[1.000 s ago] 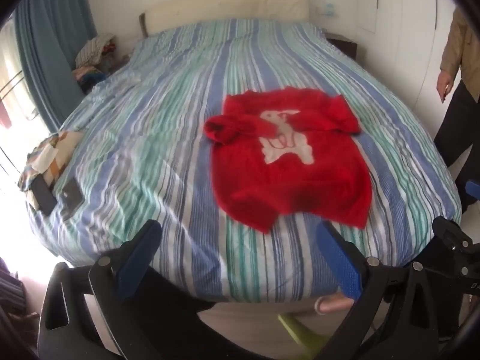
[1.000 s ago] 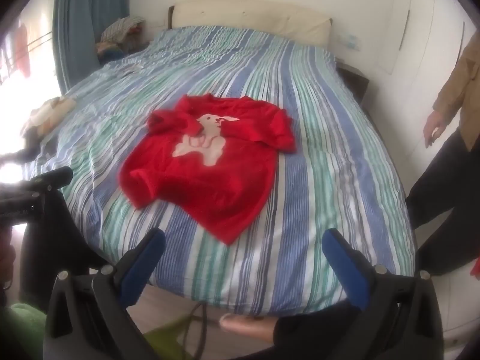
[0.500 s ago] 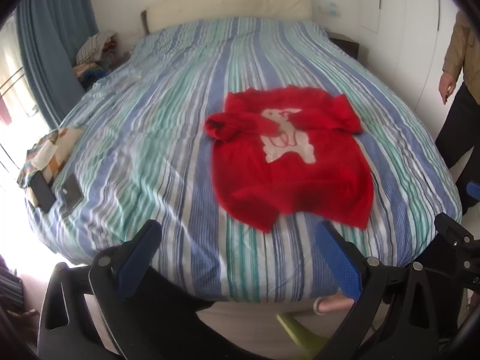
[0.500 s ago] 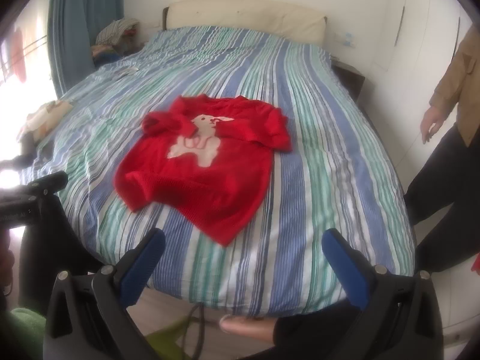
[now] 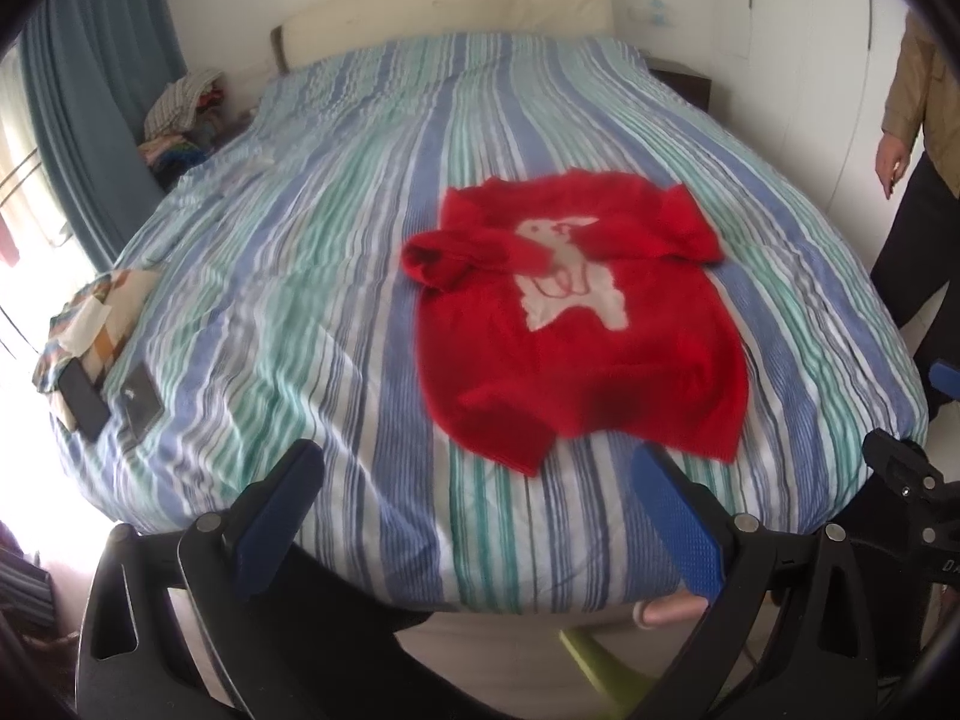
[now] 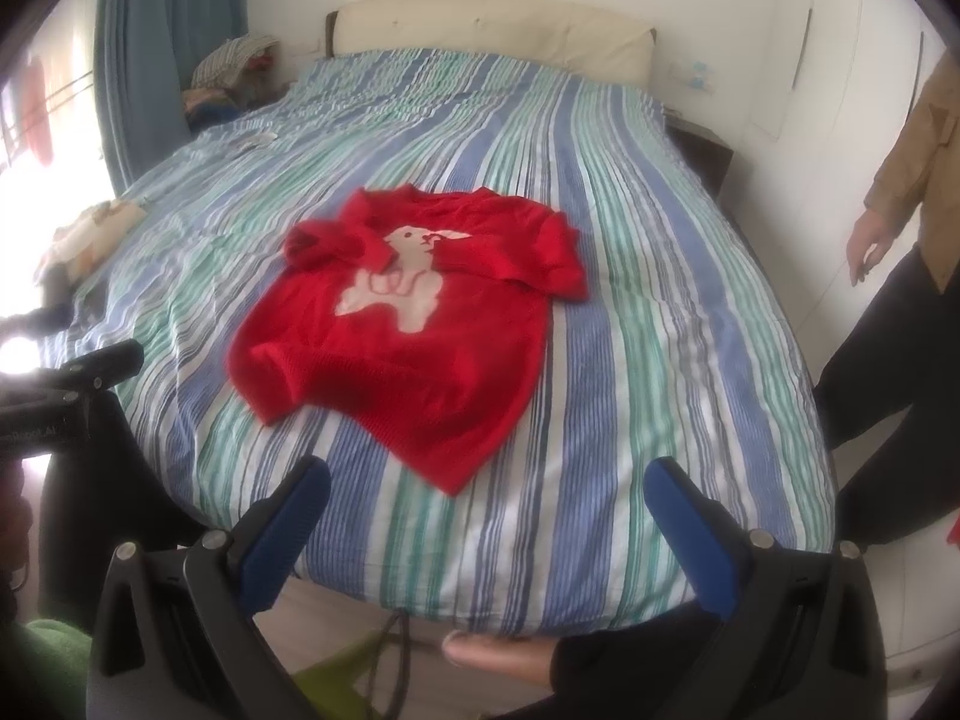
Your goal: Fold small clothes
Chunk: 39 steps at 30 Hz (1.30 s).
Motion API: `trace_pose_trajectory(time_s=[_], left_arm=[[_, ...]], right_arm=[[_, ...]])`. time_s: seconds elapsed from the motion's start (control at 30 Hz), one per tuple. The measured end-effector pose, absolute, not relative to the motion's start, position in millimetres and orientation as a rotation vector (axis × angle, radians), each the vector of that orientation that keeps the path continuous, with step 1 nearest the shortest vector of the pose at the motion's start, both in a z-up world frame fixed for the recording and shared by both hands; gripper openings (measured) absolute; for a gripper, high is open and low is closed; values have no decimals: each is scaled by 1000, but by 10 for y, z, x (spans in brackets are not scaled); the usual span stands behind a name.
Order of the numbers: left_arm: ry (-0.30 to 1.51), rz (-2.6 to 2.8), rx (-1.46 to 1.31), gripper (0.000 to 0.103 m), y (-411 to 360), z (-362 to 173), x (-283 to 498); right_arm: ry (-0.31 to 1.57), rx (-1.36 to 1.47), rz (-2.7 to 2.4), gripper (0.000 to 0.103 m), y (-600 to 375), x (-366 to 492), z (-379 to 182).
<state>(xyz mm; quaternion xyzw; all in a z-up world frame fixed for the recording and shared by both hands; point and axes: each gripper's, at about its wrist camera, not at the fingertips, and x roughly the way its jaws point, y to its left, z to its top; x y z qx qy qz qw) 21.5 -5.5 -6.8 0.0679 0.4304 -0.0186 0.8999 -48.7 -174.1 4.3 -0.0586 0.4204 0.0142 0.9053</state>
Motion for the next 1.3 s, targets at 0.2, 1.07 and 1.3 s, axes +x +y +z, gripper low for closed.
trace_pose_trajectory(time_s=[0.2, 1.07, 1.3], left_arm=[[874, -57, 131, 102, -85, -41, 254], [876, -50, 138, 102, -106, -66, 215], [881, -48, 143, 102, -106, -62, 230]], right_arm=[[862, -123, 25, 103, -1714, -430, 47], [877, -132, 54, 103, -1663, -438, 6], [867, -149, 68, 103, -1622, -444, 28]])
